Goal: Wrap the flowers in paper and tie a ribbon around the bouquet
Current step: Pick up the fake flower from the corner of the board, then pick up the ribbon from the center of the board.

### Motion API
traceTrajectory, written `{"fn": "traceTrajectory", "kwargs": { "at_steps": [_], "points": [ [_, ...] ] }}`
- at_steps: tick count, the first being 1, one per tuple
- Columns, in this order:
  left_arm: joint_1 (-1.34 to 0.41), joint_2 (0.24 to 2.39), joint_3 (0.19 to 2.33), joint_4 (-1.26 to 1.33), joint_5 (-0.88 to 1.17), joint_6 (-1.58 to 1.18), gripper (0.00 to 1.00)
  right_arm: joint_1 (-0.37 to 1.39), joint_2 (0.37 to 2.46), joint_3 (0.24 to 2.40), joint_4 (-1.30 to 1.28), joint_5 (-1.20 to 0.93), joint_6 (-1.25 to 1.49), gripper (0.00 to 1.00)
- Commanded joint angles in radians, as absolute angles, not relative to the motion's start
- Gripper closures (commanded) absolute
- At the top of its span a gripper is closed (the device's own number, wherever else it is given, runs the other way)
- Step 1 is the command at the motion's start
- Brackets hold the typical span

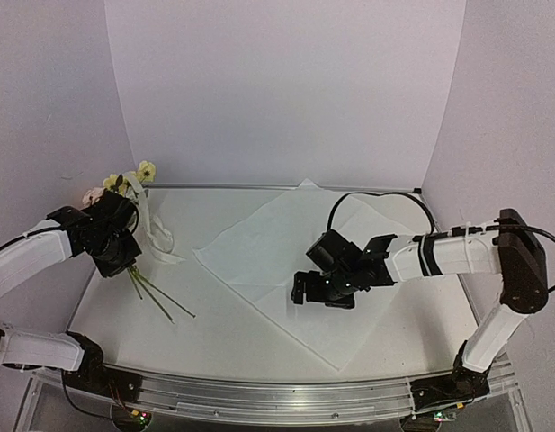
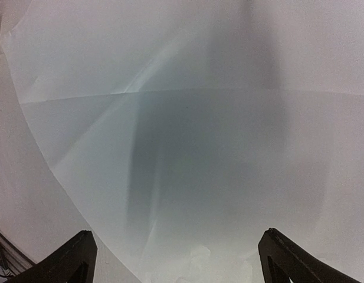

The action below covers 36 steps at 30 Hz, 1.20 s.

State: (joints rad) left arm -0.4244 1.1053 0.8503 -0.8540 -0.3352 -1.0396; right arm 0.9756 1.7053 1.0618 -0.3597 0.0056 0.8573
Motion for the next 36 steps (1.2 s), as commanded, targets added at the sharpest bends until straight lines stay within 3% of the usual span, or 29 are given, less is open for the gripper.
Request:
{"fn": "traceTrajectory", "kwargs": {
  "at_steps": [1, 9, 15, 21, 29, 36],
  "points": [
    [-0.423, 1.049, 0.999, -0.886, -0.335, -0.800, 1.00, 0.974, 1.711, 1.118, -0.357, 0.008, 0.834, 0.02],
    [-0.491, 1.107, 1.175, -0.901, -0.330, -0.583, 1.00, 0.971, 1.698, 1.153, -0.369, 0.027, 0.819, 0.02],
    [-0.509, 1.090, 1.098, -0.822, -0.165, -0.538, 1.00, 0.972, 1.720, 1.257, -0.330, 0.014, 0.748, 0.02],
    [-0.548, 1.042, 1.098, -0.807, -0.022, -0.484, 1.00, 0.974, 1.835, 1.529, -0.164, -0.064, 0.544, 0.02],
    [-0.566, 1.006, 1.137, -0.835, 0.091, -0.443, 1.00, 0.997, 2.123, 2.041, -0.169, -0.085, 0.384, 0.02],
    [-0.566, 0.976, 1.183, -0.876, 0.122, -0.423, 1.00, 1.022, 2.217, 2.153, -0.140, -0.104, 0.354, 0.02]
  ]
}}
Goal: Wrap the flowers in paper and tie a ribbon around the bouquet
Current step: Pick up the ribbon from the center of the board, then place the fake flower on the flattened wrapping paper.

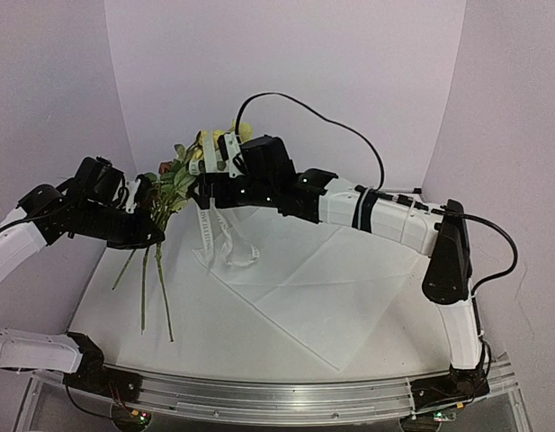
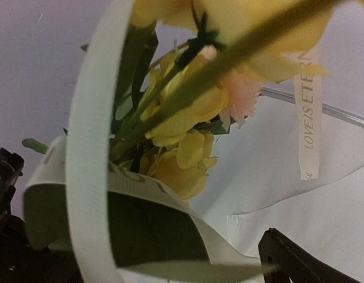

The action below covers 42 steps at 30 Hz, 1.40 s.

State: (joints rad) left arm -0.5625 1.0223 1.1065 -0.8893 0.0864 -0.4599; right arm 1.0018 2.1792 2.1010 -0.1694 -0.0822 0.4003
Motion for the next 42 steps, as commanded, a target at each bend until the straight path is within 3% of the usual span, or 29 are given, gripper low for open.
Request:
{"fn": "traceTrajectory", "kwargs": {
  "at_steps": [1, 4, 6, 12, 16, 27, 42],
  "points": [
    [-0.566, 0.970, 1.185, -0.881, 0.123, -0.421, 1.00, 1.026, 2.226, 2.164, -0.139, -0.103, 0.355, 0.02],
    [-0.566, 0.953, 1.190, -0.887, 0.123, -0.422, 1.00, 1.037, 2.246, 2.196, -0.143, -0.072, 0.370, 0.03],
    [-0.566, 0.945, 1.189, -0.888, 0.116, -0.428, 1.00, 1.039, 2.238, 2.181, -0.150, -0.021, 0.385, 0.12],
    [-0.566, 0.936, 1.153, -0.872, 0.032, -0.465, 1.00, 1.039, 2.129, 2.055, -0.152, 0.087, 0.387, 0.74],
    [-0.566, 0.940, 1.119, -0.837, -0.051, -0.504, 1.00, 1.039, 2.021, 1.960, -0.162, 0.168, 0.387, 0.98],
    [-0.563, 1.025, 1.036, -0.710, -0.188, -0.555, 1.00, 0.994, 1.663, 1.775, -0.394, 0.548, 0.376, 1.00],
    [-0.538, 1.144, 1.044, -0.553, -0.111, -0.453, 1.00, 0.924, 1.295, 1.658, -0.611, 0.894, 0.259, 1.00]
  ]
}}
